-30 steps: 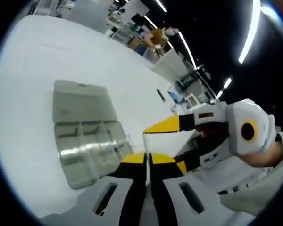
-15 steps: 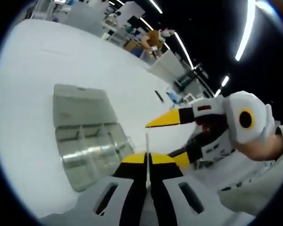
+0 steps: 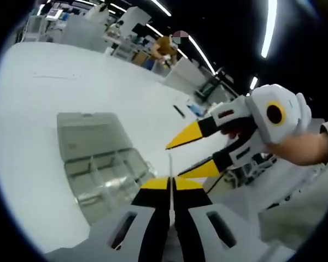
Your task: Insert the divider into the dual guide fixture by aligning both edges with the guide slots and pushing it downward to the bottom, including one-sided entry, uneven engagement, binding, and posture correction.
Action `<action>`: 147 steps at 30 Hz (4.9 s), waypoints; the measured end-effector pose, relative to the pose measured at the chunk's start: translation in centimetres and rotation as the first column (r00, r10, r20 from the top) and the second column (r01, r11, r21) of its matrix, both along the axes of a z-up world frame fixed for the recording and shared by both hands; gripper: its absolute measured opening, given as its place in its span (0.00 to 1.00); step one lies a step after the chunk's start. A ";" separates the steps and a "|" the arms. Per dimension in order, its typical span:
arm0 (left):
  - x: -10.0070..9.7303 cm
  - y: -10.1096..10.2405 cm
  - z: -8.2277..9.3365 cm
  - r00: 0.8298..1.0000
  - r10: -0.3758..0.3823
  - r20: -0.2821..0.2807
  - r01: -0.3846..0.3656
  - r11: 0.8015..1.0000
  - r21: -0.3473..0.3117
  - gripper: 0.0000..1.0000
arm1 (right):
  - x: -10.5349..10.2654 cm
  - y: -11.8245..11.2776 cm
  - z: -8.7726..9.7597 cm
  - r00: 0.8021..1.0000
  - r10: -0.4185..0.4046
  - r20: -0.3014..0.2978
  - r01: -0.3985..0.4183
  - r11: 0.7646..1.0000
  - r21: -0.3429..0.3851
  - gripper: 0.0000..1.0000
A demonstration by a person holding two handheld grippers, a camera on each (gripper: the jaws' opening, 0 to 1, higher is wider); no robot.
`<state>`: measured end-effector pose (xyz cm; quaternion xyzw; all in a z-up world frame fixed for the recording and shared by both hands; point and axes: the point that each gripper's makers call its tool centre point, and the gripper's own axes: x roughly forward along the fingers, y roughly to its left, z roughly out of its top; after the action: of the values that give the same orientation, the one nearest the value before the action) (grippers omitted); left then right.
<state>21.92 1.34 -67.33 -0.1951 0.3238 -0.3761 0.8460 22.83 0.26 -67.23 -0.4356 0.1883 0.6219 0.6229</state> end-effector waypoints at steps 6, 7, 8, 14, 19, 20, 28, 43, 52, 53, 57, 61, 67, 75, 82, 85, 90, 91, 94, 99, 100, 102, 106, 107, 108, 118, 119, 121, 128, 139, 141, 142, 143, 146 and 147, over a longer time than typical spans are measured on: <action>-0.1 -0.1 0.1 0.998 -0.034 0.052 0.033 0.999 0.025 0.00 | 0.1 -0.1 0.3 1.000 0.007 -0.030 -0.007 1.000 0.001 0.14; -0.1 -0.1 0.1 0.998 -0.039 0.058 0.037 0.999 0.029 0.00 | 0.0 -0.1 0.4 0.999 0.009 -0.036 -0.009 1.000 0.002 0.14; -0.1 -0.1 0.0 0.997 -0.042 0.063 0.040 0.999 0.033 0.00 | 0.0 -0.1 0.4 0.999 0.009 -0.043 -0.009 1.000 0.003 0.13; -0.2 0.1 0.0 0.994 -0.056 0.095 0.053 0.998 0.041 0.00 | -0.1 -0.2 0.4 0.997 0.032 -0.070 -0.033 0.999 -0.012 0.10; -0.4 0.0 0.2 0.986 -0.090 0.139 0.082 0.995 0.065 0.00 | 0.0 -0.1 0.5 0.994 0.046 -0.099 -0.048 0.999 -0.022 0.07; -0.4 0.0 0.3 0.985 -0.092 0.145 0.084 0.994 0.065 0.00 | -0.1 -0.1 0.4 0.993 0.051 -0.108 -0.054 0.998 -0.024 0.07; -0.7 -0.1 0.5 0.976 -0.126 0.178 0.111 0.990 0.090 0.00 | -0.6 0.0 0.3 0.984 0.083 -0.160 -0.091 0.995 -0.042 0.04; -1.2 -0.2 0.7 0.949 -0.193 0.250 0.158 0.975 0.154 0.00 | -1.6 0.2 0.3 0.958 0.143 -0.248 -0.165 0.984 -0.072 0.01; -1.5 -0.5 0.7 0.930 -0.230 0.287 0.186 0.967 0.175 0.00 | -2.2 0.0 0.2 0.940 0.151 -0.305 -0.182 0.980 -0.075 0.01; -1.6 -0.5 0.7 0.929 -0.233 0.289 0.188 0.966 0.176 0.00 | -2.3 0.0 0.2 0.937 0.150 -0.314 -0.182 0.980 -0.075 0.01; -1.8 -0.6 0.6 0.923 -0.244 0.297 0.197 0.964 0.180 0.00 | -2.7 -0.1 0.0 0.929 0.162 -0.332 -0.199 0.977 -0.080 0.00; -1.9 -0.5 0.5 0.919 -0.253 0.303 0.202 0.961 0.188 0.00 | -2.9 -0.1 0.0 0.923 0.159 -0.352 -0.199 0.977 -0.080 0.00; -1.9 -0.3 0.2 0.914 -0.261 0.310 0.205 0.958 0.202 0.00 | -3.3 0.0 0.1 0.905 0.132 -0.405 -0.174 0.982 -0.070 0.00; -1.8 -0.3 -0.4 0.917 -0.271 0.293 0.211 0.952 0.220 0.00 | -3.4 0.5 0.5 0.888 0.097 -0.450 -0.136 0.989 -0.055 0.00; -1.6 -0.4 -0.5 0.920 -0.275 0.279 0.214 0.950 0.230 0.00 | -3.2 0.5 0.4 0.885 0.077 -0.459 -0.120 0.991 -0.066 0.00; -1.5 -0.4 -0.7 0.920 -0.281 0.274 0.219 0.947 0.237 0.00 | -3.2 0.6 0.5 0.884 0.069 -0.462 -0.111 0.992 -0.064 0.00; -1.4 -0.5 -1.2 0.922 -0.287 0.260 0.220 0.941 0.257 0.00 | -3.1 0.8 0.2 0.887 0.067 -0.457 -0.111 0.991 -0.069 0.00; -1.3 -0.4 -1.2 0.923 -0.283 0.261 0.216 0.942 0.257 0.01 | -3.0 0.9 0.2 0.890 0.071 -0.451 -0.114 0.991 -0.068 0.00; -1.1 -0.2 -1.1 0.930 -0.261 0.259 0.198 0.949 0.245 0.01 | -2.9 1.1 0.4 0.893 0.062 -0.446 -0.107 0.991 -0.076 0.00; -0.6 0.2 -1.1 0.942 -0.227 0.247 0.167 0.956 0.243 0.03 | -2.7 1.5 0.3 0.907 0.058 -0.416 -0.109 0.989 -0.100 0.00; -0.6 0.2 -1.1 0.942 -0.227 0.248 0.166 0.956 0.243 0.03 | -2.7 1.5 0.4 0.908 0.058 -0.414 -0.111 0.988 -0.106 0.00; -0.6 0.4 -1.2 0.942 -0.223 0.250 0.160 0.955 0.250 0.04 | -2.6 1.6 0.5 0.912 0.056 -0.407 -0.109 0.988 -0.110 0.00; -0.5 0.8 -1.4 0.946 -0.215 0.243 0.148 0.952 0.267 0.07 | -2.4 1.9 0.7 0.918 0.045 -0.393 -0.099 0.988 -0.119 0.00; -0.5 0.9 -1.5 0.947 -0.210 0.242 0.143 0.953 0.269 0.07 | -2.3 1.9 0.6 0.920 0.043 -0.390 -0.099 0.987 -0.125 0.00; -0.6 0.9 -1.5 0.947 -0.209 0.243 0.142 0.953 0.269 0.07 | -2.3 1.9 0.6 0.920 0.042 -0.389 -0.099 0.987 -0.126 0.00; -0.4 2.0 -1.4 0.951 -0.185 0.248 0.108 0.949 0.295 0.11 | -1.9 2.4 1.1 0.923 0.007 -0.386 -0.070 0.986 -0.150 0.00; -0.4 2.0 -1.4 0.951 -0.184 0.247 0.107 0.949 0.296 0.12 | -1.9 2.5 1.1 0.923 0.005 -0.385 -0.068 0.986 -0.150 0.00; -0.4 2.3 -1.4 0.951 -0.181 0.249 0.101 0.947 0.305 0.13 | -1.8 2.5 1.1 0.924 0.001 -0.382 -0.065 0.986 -0.156 0.00; -0.3 2.6 -1.0 0.951 -0.166 0.262 0.082 0.949 0.303 0.20 | -1.2 2.5 0.9 0.927 -0.016 -0.374 -0.052 0.984 -0.169 0.00; -0.6 3.3 -0.9 0.954 -0.144 0.262 0.060 0.950 0.307 0.27 | -0.1 2.7 0.5 0.941 -0.039 -0.335 -0.028 0.981 -0.192 0.00; -0.6 3.4 -0.8 0.955 -0.139 0.263 0.055 0.951 0.304 0.27 | 0.0 2.9 0.3 0.942 -0.044 -0.334 -0.025 0.980 -0.197 0.00; -0.6 3.4 -0.7 0.955 -0.138 0.264 0.053 0.951 0.304 0.27 | 0.1 2.9 0.3 0.942 -0.044 -0.333 -0.025 0.979 -0.201 0.00; -0.7 3.4 -0.7 0.955 -0.135 0.265 0.051 0.952 0.303 0.27 | 0.2 3.0 0.1 0.944 -0.046 -0.328 -0.023 0.979 -0.203 0.00; -0.7 3.6 -0.7 0.956 -0.129 0.263 0.045 0.952 0.302 0.28 | 0.4 3.2 -0.2 0.944 -0.052 -0.327 -0.018 0.978 -0.207 0.00; -0.7 3.7 -0.7 0.957 -0.125 0.262 0.042 0.953 0.301 0.28 | 0.6 3.2 -0.4 0.945 -0.055 -0.322 -0.015 0.977 -0.211 0.00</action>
<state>21.18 5.04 -68.07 0.0006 0.2619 -0.3834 0.8857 23.39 3.45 -67.64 -0.3881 0.3579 0.6555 0.5399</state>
